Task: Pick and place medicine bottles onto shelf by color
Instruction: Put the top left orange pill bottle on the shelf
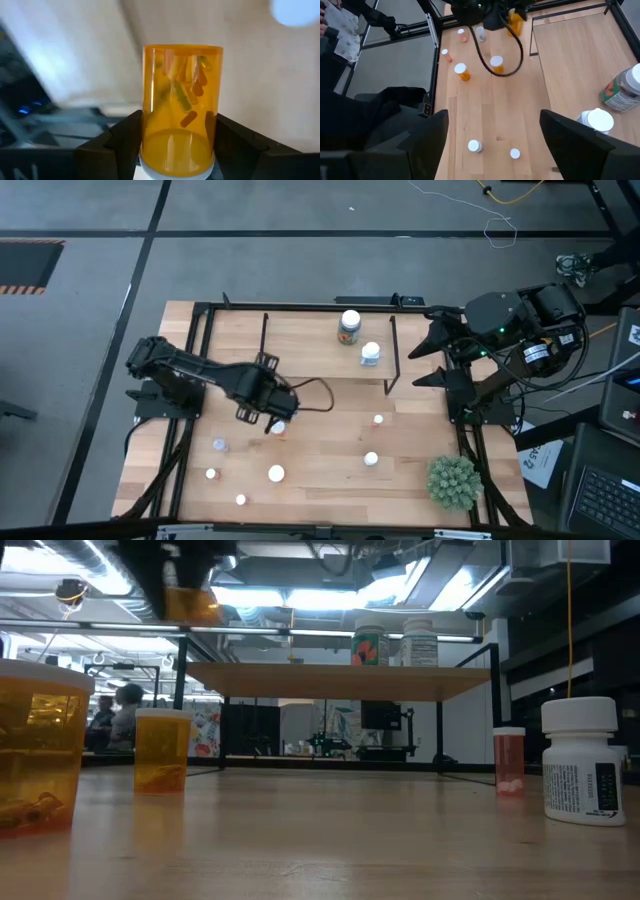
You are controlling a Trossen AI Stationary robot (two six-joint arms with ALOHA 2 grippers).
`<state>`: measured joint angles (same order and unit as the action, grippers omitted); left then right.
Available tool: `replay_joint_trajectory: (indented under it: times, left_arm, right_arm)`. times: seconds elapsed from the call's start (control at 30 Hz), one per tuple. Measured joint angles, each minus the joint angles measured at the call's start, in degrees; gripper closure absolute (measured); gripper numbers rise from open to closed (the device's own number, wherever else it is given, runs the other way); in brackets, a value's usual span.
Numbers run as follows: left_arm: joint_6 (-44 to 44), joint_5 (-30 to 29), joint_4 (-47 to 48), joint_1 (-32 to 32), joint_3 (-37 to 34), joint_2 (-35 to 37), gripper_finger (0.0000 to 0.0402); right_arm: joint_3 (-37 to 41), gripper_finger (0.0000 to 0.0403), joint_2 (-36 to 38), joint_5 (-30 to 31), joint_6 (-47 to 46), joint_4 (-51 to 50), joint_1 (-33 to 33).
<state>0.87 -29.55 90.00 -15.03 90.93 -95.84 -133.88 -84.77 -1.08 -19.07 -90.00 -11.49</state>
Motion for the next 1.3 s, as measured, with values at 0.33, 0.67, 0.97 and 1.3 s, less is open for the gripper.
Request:
replay_joint_trajectory:
  times: [0.33, 0.67, 0.97, 1.3]
  left_arm:
    - [13.04, -9.81, -0.01, 4.95, 3.83, -6.72, 0.0191]
    - [29.43, -29.94, 0.03, 6.49, 3.85, -7.01, 0.0191]
    - [48.81, -35.78, -0.44, 8.69, 3.85, -8.55, 0.0191]
    - [52.57, -44.88, -3.49, 8.96, 3.83, -14.32, 0.0192]
  right_arm:
    - [0.00, 0.0088, 0.00, 0.00, 0.22, -0.02, -0.01]
    - [0.00, 0.0088, 0.00, 0.00, 0.24, -0.02, -0.02]
    - [0.00, 0.0088, 0.00, 0.00, 0.24, -0.02, -0.02]
    - [0.00, 0.0088, 0.00, 0.00, 1.57, -0.02, -0.01]
